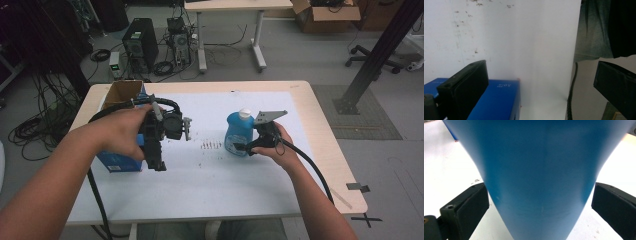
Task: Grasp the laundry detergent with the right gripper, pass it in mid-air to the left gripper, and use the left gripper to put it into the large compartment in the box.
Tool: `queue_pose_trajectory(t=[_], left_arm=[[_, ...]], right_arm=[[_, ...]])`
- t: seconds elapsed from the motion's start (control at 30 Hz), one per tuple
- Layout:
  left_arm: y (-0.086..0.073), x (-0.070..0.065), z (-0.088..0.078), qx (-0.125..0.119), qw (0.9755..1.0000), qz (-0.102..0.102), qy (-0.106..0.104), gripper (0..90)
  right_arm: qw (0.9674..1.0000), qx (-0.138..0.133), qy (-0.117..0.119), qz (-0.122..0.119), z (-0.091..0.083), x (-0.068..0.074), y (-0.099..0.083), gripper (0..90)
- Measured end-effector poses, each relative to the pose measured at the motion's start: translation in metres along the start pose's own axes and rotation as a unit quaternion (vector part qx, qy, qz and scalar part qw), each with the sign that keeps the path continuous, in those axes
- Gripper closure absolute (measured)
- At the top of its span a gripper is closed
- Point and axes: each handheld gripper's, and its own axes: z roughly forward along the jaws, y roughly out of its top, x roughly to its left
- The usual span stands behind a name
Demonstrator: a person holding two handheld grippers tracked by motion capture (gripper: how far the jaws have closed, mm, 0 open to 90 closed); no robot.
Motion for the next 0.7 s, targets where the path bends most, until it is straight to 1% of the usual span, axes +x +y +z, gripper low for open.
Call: queue_pose_trajectory(t=[0.13,0.23,0.3,0.33,0.43,0.7], left_arm=[[0.0003,0.0001,0.0002,-0.001,1.0000,0.001,0.000,0.2],[0.0004,-0.0001,0.0002,-0.001,1.0000,0.000,0.000,0.2],[0.0003,-0.0002,0.0002,-0.001,1.0000,0.000,0.000,0.2],[0.0000,0.0000,0.0000,-0.002,1.0000,0.001,0.000,0.2],[-0.0005,0.0004,0.0000,-0.001,1.0000,0.000,0.001,0.2],[0.0000,0.0006,0.0015,-0.002,1.0000,0.001,0.000,0.2]], right_arm=[[0.9999,-0.010,-0.006,0.002,0.0007,0.0012,-0.0008,1.5],[0.9999,-0.014,-0.010,0.001,0.0013,0.0019,-0.0015,3.3],[0.9999,-0.015,-0.008,0.001,0.0015,0.0021,-0.0019,3.8],[0.9998,-0.016,-0.012,0.000,0.0016,0.0025,-0.0027,6.3],[0.9997,-0.018,-0.013,-0.003,0.0018,0.0029,-0.0040,8.8],[0.9996,-0.019,-0.022,-0.002,0.0023,0.0027,-0.0056,13.2]])
